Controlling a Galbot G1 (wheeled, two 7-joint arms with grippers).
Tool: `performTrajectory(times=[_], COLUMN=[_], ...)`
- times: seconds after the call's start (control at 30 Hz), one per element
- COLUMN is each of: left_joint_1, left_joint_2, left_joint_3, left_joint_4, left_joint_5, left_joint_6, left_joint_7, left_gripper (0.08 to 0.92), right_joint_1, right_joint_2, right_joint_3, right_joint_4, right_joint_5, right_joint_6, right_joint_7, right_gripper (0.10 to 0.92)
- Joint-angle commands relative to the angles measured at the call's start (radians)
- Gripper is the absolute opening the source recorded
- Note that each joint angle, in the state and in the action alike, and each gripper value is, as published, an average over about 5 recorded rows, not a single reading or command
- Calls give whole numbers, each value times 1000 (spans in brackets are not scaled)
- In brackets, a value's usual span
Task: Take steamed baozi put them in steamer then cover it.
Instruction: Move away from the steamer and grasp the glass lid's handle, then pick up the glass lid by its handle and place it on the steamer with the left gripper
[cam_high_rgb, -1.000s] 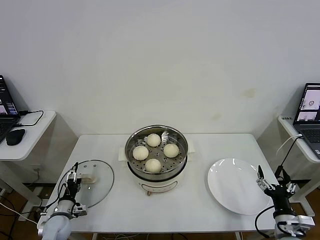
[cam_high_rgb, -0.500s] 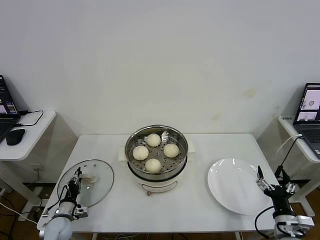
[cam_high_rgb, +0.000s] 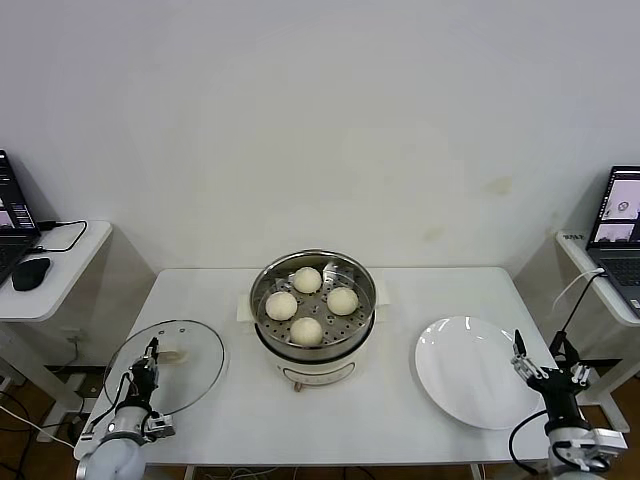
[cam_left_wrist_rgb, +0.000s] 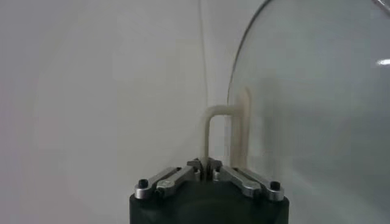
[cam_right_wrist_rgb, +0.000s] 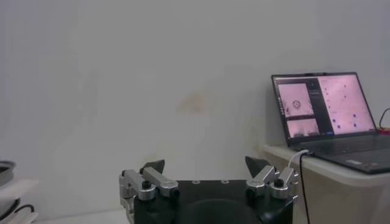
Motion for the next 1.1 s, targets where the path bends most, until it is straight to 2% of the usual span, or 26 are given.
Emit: performTrajectory(times=[0.03,0.23,0.47,0.63,0.93,1.1], left_joint_1=[138,176,156,116,48,-6], left_joint_2=[0,3,-16,-41,-33,-70], left_joint_3=[-13,2,15,21,43,130], left_joint_4=[-288,-461,-613,-681,-744,-770], left_joint_5=[-89,-56,13,85,122,193], left_joint_6=[110,308,462,505,521,540], left_joint_7=[81,128,279,389,476,538], left_gripper=[136,136,136,136,136,136], right_joint_1=[10,19,14,16,12,12], right_joint_2=[1,2,5,8,15,30], right_joint_3=[-9,-14,-17,-13,-12,-18], right_joint_4=[-10,-5,-3,2,-4,1], right_joint_5=[0,2,-8,-15,-37,-60], right_joint_6=[-4,-11,-10,-14,-18,-32], right_joint_7=[-1,-1,-3,-3,-6,-5], right_gripper=[823,823,823,823,823,823])
